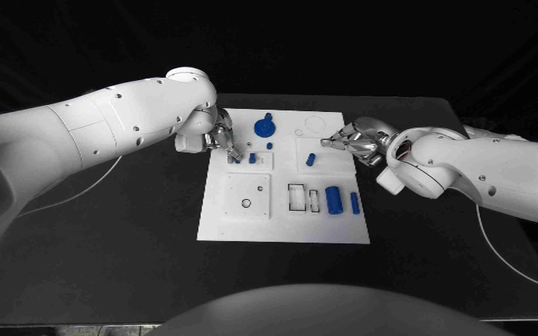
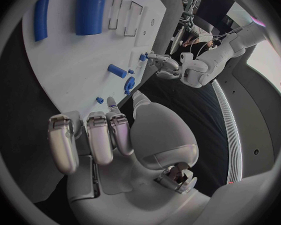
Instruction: Assemble the parts on the task board
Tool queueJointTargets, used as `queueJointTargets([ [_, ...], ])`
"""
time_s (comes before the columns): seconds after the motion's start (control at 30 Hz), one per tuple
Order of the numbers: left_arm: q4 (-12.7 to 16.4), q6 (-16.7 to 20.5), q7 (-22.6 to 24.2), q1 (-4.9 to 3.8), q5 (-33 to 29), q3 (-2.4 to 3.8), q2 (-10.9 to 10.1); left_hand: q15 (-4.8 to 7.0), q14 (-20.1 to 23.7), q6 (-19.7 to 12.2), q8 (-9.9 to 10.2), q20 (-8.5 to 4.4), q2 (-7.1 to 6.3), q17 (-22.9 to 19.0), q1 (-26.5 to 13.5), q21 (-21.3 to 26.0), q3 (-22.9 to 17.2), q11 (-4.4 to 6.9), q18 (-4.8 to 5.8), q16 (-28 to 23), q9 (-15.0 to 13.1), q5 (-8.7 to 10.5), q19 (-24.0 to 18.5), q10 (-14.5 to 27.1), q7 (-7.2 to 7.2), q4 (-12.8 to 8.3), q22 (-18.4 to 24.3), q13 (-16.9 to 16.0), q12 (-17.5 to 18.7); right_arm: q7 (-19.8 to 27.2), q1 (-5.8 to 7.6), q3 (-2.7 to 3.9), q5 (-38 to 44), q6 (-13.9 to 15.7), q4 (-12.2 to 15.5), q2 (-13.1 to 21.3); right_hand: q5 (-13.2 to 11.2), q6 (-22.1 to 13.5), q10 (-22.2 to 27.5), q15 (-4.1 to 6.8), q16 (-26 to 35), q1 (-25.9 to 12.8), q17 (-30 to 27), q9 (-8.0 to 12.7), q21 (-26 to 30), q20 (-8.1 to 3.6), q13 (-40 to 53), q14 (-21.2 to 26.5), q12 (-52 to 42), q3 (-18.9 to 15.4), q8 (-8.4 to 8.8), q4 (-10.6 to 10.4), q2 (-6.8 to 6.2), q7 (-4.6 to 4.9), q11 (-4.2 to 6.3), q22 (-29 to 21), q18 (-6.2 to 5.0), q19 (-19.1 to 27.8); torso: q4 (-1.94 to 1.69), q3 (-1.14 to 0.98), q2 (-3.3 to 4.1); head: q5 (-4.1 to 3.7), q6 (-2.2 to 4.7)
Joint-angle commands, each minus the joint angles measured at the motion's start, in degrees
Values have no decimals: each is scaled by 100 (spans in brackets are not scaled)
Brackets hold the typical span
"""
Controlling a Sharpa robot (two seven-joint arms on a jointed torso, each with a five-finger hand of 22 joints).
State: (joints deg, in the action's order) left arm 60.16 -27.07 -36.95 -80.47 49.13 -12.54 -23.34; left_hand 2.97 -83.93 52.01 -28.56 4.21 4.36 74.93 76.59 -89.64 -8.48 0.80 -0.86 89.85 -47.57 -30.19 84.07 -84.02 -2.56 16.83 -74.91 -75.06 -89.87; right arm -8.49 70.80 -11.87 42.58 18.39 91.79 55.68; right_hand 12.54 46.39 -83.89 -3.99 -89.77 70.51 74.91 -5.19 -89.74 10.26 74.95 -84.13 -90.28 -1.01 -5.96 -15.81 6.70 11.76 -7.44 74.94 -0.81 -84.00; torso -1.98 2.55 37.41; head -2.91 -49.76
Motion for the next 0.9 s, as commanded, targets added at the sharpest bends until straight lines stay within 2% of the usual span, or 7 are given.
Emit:
queueJointTargets([
  [0.03, 3, -142, 30, 7, -58, 0, 18, 12, -607, 11, -14, -34, -24, 1507, 50, -36, -29, -10, 86, 15, -8, -6, 593, -598, 4, 2, -1509, -1494, -13, 18, -4, -1, 49, -37, 4, -3, 30, -27, -611, -43, -23, 26, 1509, -8, -26, 28, 1505, -587, 28, -5, -21, 17, 37, 23, -44, 1506, 81, -600, 1, 0, -2, -4, -1],
  [0.4, -7, -158, -3, 9, -70, 0, 28, 6, -607, 0, -2, -31, -35, 1507, 22, -36, -42, -19, 86, 15, -10, 13, 593, -598, -8, 7, -1509, -1494, -13, 19, -4, -1, 50, -40, 4, -5, 37, -27, -611, -49, -23, 33, 1509, -11, -26, 36, 1505, -587, 28, -9, -29, 24, 39, 30, -51, 1506, 81, -600, -3, 0, -3, -6, 7],
  [0.53, -21, -236, -41, 10, -71, 0, 34, -31, -607, -36, 55, -7, -142, 1507, -399, -36, 103, -61, 86, 15, -11, 94, 593, -598, -48, 12, -1509, -1494, -13, 20, -4, -1, 50, -41, 3, -8, 37, -27, -611, -49, -23, 33, 1509, -11, -26, 36, 1505, -587, 28, -9, -29, 24, 39, 30, -51, 1506, 81, -600, -2, 1, -4, -6, 12],
  [0.67, -46, -269, -52, 12, -70, 0, 41, -65, -607, -82, 111, 21, -190, 1507, -940, -36, 384, -86, 86, 15, -2, 484, 593, -598, -81, 6, -1509, -1494, -13, 19, -4, -1, 50, -45, 2, -8, 37, -27, -611, -49, -23, 33, 1509, -11, -26, 36, 1505, -587, 28, -9, -29, 24, 39, 30, -51, 1506, 81, -600, -1, 2, -2, -2, 17],
  [0.8, -63, -234, -52, 14, -56, 0, 41, -80, -607, -84, 122, 42, -226, 1507, -1271, -36, 609, -105, 86, 15, -18, 864, 593, -598, -93, 5, -1509, -1494, -13, 18, -4, -1, 50, -47, 3, -6, 37, -27, -611, -49, -23, 33, 1509, -11, -26, 36, 1505, -587, 28, -9, -29, 24, 39, 30, -51, 1506, 81, -600, 0, 2, -1, -4, 18],
  [0.9, -64, -207, -48, 15, -42, 0, 36, -91, -607, -82, 120, 55, -243, 1507, -1454, -36, 753, -113, 86, 15, -36, 1044, 593, -598, -100, 4, -1509, -1494, -13, 18, -4, -1, 51, -45, 3, -2, 37, -27, -611, -49, -23, 33, 1509, -11, -26, 36, 1505, -587, 28, -9, -29, 24, 39, 30, -51, 1506, 81, -600, -3, 2, 1, -6, 23],
])
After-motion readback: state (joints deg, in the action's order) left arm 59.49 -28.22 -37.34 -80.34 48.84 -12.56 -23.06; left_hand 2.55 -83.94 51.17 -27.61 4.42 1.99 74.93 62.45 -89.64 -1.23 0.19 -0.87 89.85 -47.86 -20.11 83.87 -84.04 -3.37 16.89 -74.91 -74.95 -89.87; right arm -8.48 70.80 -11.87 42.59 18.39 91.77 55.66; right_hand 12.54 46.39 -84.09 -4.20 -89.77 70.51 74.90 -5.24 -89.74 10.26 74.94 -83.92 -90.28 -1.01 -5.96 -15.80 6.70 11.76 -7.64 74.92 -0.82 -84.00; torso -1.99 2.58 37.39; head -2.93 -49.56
